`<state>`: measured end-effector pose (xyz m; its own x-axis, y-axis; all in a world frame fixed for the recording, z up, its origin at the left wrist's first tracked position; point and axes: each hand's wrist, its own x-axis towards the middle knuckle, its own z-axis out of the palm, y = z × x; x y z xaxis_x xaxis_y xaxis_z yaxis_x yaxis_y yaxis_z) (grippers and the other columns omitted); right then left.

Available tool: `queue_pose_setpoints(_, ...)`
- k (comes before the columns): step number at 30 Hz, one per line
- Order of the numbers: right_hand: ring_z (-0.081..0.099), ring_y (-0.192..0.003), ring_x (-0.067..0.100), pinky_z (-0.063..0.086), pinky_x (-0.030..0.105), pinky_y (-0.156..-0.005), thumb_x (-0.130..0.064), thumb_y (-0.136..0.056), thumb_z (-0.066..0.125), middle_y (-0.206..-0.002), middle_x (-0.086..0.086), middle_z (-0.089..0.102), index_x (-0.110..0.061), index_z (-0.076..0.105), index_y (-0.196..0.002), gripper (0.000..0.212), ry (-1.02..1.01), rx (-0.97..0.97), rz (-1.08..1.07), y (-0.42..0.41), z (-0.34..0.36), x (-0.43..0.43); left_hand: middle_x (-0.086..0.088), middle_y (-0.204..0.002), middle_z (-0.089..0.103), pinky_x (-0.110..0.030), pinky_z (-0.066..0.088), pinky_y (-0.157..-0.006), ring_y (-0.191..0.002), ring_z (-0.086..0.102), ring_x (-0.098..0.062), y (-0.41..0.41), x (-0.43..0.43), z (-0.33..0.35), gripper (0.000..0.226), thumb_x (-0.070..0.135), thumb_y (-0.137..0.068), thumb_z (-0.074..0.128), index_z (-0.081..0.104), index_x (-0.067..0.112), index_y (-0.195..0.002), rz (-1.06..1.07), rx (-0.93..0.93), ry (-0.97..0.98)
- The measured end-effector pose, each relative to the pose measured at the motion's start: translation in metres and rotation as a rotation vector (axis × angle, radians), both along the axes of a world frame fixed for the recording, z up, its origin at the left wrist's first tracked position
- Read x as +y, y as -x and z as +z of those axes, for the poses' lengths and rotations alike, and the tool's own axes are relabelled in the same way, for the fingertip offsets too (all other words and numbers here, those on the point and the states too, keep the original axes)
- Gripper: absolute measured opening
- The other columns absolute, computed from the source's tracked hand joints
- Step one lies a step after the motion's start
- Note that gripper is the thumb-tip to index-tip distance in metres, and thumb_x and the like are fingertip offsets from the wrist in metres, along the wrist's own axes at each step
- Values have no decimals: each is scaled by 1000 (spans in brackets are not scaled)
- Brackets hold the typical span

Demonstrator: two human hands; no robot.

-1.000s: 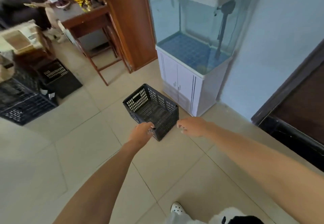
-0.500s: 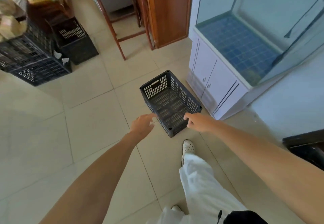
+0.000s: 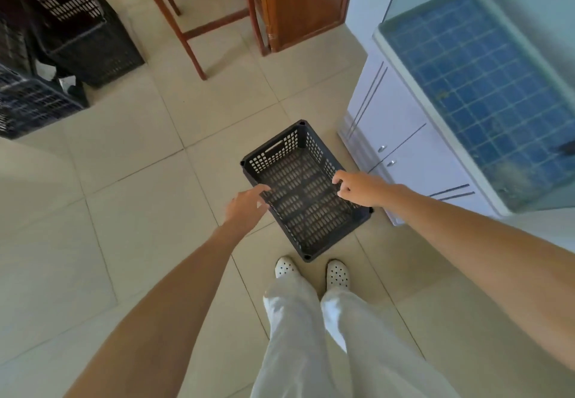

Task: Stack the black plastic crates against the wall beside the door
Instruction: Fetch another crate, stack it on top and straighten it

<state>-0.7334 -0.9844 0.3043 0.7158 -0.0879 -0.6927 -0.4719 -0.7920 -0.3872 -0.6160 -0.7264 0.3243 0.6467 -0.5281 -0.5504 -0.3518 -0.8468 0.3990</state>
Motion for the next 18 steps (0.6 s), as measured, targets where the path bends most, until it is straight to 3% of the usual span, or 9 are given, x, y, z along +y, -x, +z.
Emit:
queue_pose_setpoints(4, 66, -97, 24, 53, 45, -88, -31, -100, 42, -128, 0, 62, -24, 42, -131, 33, -76, 27, -128, -41, -44, -10, 2, -110, 69, -40, 52, -90, -104, 63, -22, -43, -4, -49, 30, 24, -96, 51, 57, 26, -126, -50, 21, -57)
queue_pose_setpoints(9, 65, -94, 25, 52, 46, -87, -33, -99, 43, -124, 2, 63, -22, 45, -127, 30, -43, 51, -179, -74, -119, -21, -1, -101, 67, -35, 51, -80, -94, 62, -23, -72, -11, -122, 12, 31, -94, 53, 60, 21, -90, 4, 58, -150)
queue_pose_setpoints(15, 62, -87, 22, 52, 40, -79, -31, -99, 43, -112, 9, 64, -17, 45, -127, 31, 82, 145, -163, -85, -218, -46, -7, -94, 63, -33, 43, -67, -79, 54, -23, -94, -18, -226, 39, 49, -94, 51, 59, 11, -97, 54, 24, -299)
queue_pose_setpoints(18, 59, -98, 25, 48, 36, -78, -33, -98, 45, -121, 11, 58, -12, 45, -131, 38, 145, 125, -222, -90, -260, -59, -13, -103, 64, -36, 45, -70, -92, 61, -31, -97, -15, -285, 64, 66, -90, 41, 55, 7, -111, 146, 90, -377)
